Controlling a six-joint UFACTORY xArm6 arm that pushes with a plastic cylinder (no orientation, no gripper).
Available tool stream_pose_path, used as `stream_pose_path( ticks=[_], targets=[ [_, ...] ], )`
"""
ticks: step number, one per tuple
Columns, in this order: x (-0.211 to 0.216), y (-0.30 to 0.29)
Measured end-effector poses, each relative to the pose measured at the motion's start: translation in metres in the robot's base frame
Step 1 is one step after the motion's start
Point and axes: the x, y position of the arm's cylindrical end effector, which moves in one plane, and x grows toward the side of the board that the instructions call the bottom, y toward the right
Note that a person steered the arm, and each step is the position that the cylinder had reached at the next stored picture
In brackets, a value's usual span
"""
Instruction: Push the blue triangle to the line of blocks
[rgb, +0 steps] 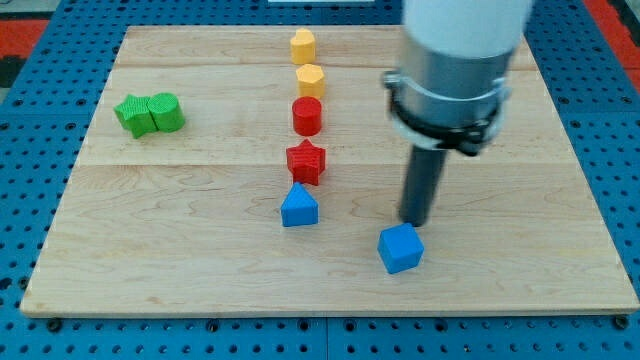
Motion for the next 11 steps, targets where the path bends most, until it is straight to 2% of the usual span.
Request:
stream_pose_path(
  ticks=[1, 2, 3, 4, 5, 6, 7, 8, 10, 11],
  targets=[
    [0.024, -0.008],
    [0.028, -0.077],
    [0.037, -0.090],
    [0.049, -0.037],
    [0.070, -0.021],
    [0.091, -0.043],
    [0.089, -0.073],
    [0.065, -0.104],
    [0.048, -0.126],
    [0.048, -0.091]
  ],
)
